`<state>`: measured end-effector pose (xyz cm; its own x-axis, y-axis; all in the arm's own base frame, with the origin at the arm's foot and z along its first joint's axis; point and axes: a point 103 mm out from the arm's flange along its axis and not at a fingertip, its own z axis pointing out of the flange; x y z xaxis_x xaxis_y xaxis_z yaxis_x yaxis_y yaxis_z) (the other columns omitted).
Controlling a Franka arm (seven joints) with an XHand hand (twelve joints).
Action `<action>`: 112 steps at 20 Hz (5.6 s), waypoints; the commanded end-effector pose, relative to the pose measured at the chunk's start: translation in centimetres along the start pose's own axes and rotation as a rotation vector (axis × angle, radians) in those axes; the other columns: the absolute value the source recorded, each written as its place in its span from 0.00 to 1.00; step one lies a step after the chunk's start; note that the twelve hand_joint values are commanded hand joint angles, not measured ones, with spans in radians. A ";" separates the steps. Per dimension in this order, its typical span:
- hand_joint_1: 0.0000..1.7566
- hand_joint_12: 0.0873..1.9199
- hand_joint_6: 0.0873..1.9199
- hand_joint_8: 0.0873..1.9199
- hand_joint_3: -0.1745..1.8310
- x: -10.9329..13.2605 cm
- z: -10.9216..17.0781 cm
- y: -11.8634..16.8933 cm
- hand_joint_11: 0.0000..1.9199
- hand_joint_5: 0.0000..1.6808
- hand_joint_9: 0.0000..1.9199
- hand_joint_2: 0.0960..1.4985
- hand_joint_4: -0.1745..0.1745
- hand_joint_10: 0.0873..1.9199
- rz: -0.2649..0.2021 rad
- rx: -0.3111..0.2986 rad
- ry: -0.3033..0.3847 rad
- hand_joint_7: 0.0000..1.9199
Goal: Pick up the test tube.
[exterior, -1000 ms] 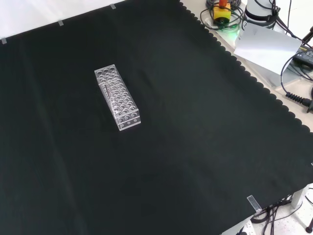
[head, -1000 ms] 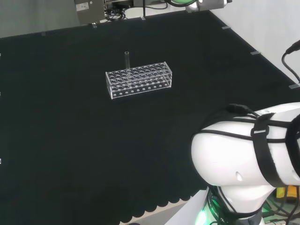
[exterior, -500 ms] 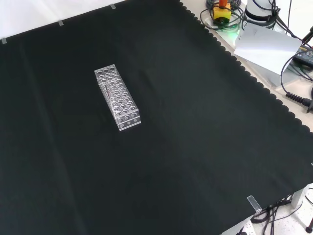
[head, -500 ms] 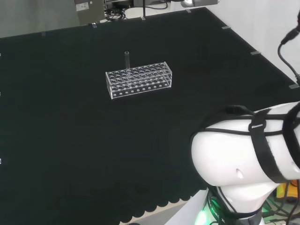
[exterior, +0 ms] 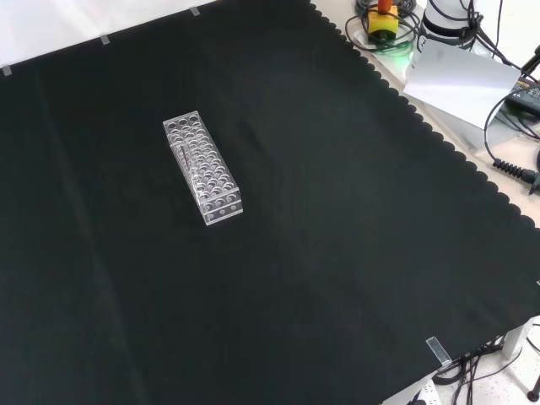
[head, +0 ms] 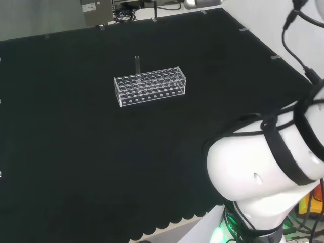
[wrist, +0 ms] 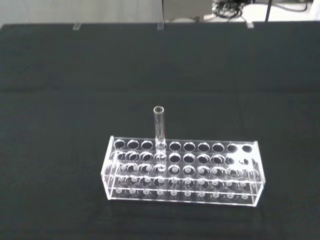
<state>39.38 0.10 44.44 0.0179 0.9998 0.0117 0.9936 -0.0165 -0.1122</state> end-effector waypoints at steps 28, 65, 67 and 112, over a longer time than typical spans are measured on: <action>0.30 0.82 0.00 0.43 0.22 2.4 17.1 15.6 0.03 0.20 0.19 0.63 0.17 0.45 -0.086 0.311 -0.076 0.22; 0.46 0.76 0.30 0.36 0.33 1.5 25.1 21.7 0.15 0.29 0.40 0.51 0.09 0.34 0.012 0.398 -0.038 0.52; 0.46 0.76 0.32 0.35 0.34 1.5 25.3 21.8 0.17 0.30 0.42 0.51 0.08 0.34 0.026 0.405 -0.010 0.53; 0.69 0.51 0.30 0.19 0.35 4.6 23.6 23.0 0.60 0.75 0.82 0.45 0.00 0.19 0.166 0.131 0.357 0.88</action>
<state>59.17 4.26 17.11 0.2351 0.9348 0.2663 0.9386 -0.1472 -0.3119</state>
